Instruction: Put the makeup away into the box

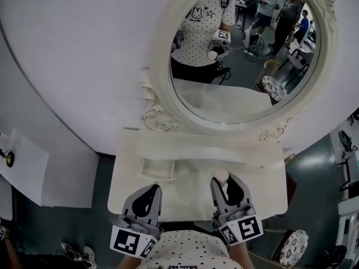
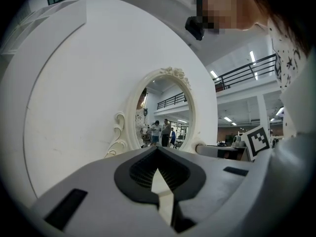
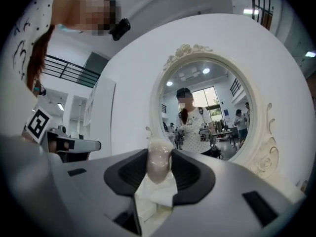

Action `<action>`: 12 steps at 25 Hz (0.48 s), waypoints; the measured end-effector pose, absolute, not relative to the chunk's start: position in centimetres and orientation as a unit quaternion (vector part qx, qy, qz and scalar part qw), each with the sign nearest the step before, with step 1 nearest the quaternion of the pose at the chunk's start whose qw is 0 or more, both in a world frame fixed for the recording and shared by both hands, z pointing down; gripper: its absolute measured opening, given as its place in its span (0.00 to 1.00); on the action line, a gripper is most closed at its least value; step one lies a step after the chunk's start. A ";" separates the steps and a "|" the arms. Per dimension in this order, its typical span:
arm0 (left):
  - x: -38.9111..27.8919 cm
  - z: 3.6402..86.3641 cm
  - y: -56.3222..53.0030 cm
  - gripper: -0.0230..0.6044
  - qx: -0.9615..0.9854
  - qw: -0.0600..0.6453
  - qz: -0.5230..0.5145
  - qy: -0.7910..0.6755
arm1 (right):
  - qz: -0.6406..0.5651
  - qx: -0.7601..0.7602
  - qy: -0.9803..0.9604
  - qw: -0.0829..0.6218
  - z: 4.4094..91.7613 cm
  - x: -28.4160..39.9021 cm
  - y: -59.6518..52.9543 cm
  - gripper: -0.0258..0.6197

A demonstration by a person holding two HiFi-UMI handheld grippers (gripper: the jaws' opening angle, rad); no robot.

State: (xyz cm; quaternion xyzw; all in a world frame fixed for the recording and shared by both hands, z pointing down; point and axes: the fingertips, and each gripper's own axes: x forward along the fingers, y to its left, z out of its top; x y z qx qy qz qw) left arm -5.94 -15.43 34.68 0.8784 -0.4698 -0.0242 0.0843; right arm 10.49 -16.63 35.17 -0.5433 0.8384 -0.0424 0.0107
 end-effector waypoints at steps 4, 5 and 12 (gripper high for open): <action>-5.4 34.3 -15.2 0.04 0.884 0.078 -0.028 -0.461 | -0.029 -0.557 0.830 0.001 35.2 11.3 -15.5 0.27; -5.3 34.3 -15.2 0.04 0.885 0.077 -0.028 -0.459 | -0.030 -0.560 0.828 -0.001 35.3 11.5 -15.3 0.27; -4.9 34.0 -15.2 0.04 0.888 0.072 -0.028 -0.453 | -0.026 -0.563 0.826 -0.005 35.3 11.9 -14.9 0.27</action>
